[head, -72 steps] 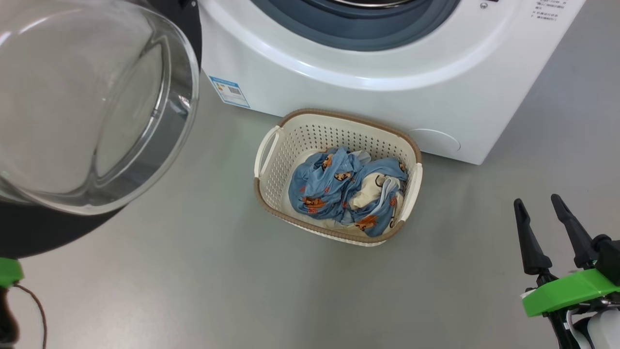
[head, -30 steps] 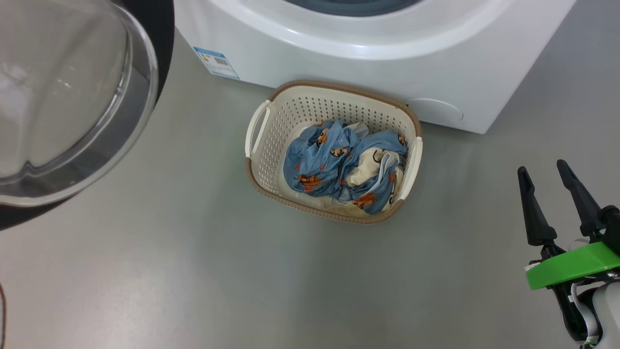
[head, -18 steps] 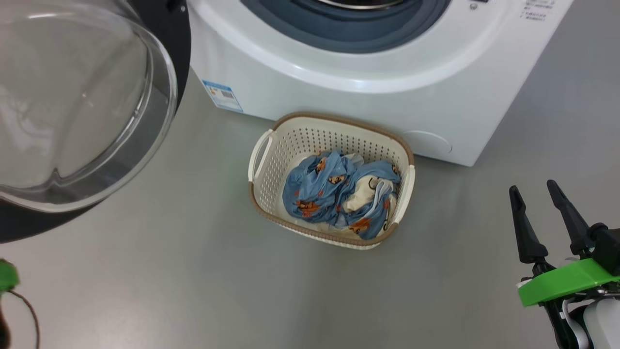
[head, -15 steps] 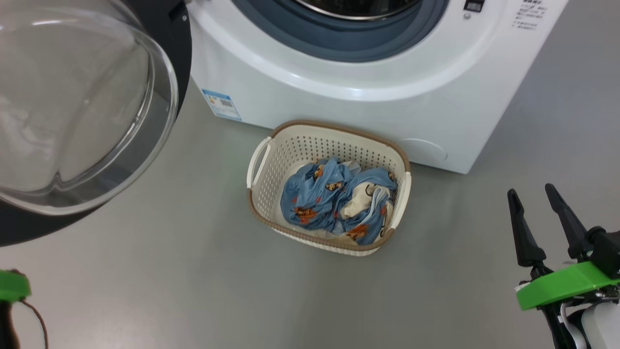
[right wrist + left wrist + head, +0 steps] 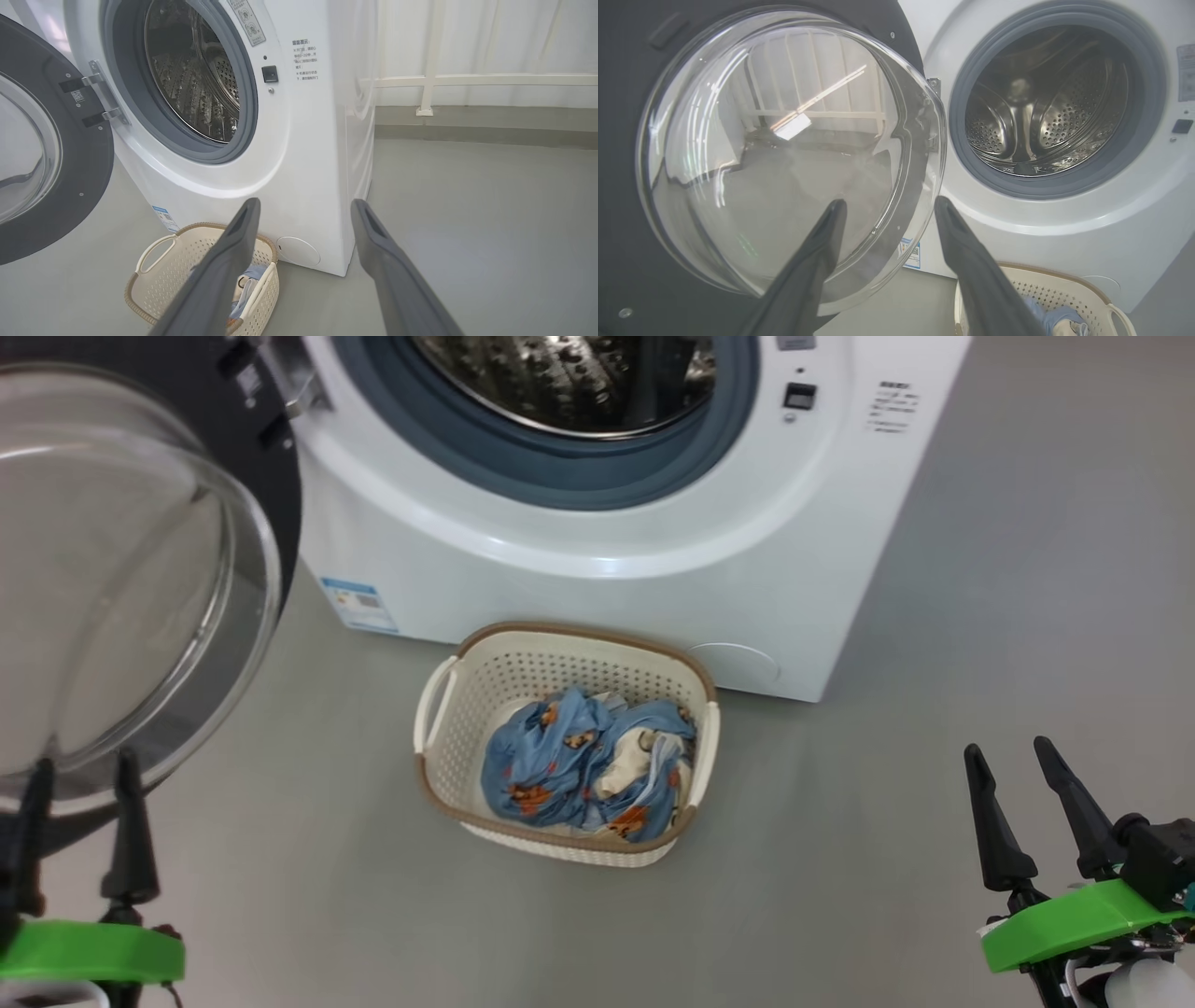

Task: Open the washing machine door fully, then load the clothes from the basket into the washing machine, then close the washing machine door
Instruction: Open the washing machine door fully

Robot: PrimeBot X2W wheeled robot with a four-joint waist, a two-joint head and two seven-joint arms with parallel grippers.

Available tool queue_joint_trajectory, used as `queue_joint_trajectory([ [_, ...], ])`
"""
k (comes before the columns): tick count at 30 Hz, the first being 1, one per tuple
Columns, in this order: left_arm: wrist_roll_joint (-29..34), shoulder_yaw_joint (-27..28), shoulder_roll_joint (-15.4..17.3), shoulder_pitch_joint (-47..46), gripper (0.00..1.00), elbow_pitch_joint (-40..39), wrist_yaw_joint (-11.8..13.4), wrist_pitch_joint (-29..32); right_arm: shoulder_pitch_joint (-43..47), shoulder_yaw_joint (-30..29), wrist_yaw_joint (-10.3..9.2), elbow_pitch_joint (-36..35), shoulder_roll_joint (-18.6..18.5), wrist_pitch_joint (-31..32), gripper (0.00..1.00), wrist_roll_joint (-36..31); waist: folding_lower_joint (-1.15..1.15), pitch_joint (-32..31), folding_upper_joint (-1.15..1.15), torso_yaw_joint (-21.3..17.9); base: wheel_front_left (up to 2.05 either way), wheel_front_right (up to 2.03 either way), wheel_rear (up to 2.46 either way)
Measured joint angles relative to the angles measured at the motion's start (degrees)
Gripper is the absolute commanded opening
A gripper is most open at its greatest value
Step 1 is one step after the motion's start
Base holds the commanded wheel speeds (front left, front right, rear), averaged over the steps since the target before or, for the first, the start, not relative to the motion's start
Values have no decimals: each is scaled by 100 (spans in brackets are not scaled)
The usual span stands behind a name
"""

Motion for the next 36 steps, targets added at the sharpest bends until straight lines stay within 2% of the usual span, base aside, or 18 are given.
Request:
queue_joint_trajectory([
  [8, -23, -511, -42, 215, 100, -82, 0, 0, 14, -8, 0, -1, 59, -1, 100, 1, 0, -125, 0, -504, 0, 0, 0],
  [25, -32, -743, -26, 473, 100, -517, 0, 0, 118, 8, 0, -19, 218, -1, 100, 2, 1, -181, 0, -1616, 0, 0, 0],
  [29, -34, -756, -51, 480, 100, -550, 0, 0, 126, -36, 0, -46, 237, -1, 100, 2, 1, -173, 0, -1770, 0, 0, 0],
  [36, -145, -710, -141, 483, 100, -550, 0, 0, 140, -78, 0, -54, 292, -1, 100, 2, 1, -108, 0, -1810, 0, 0, 0],
])
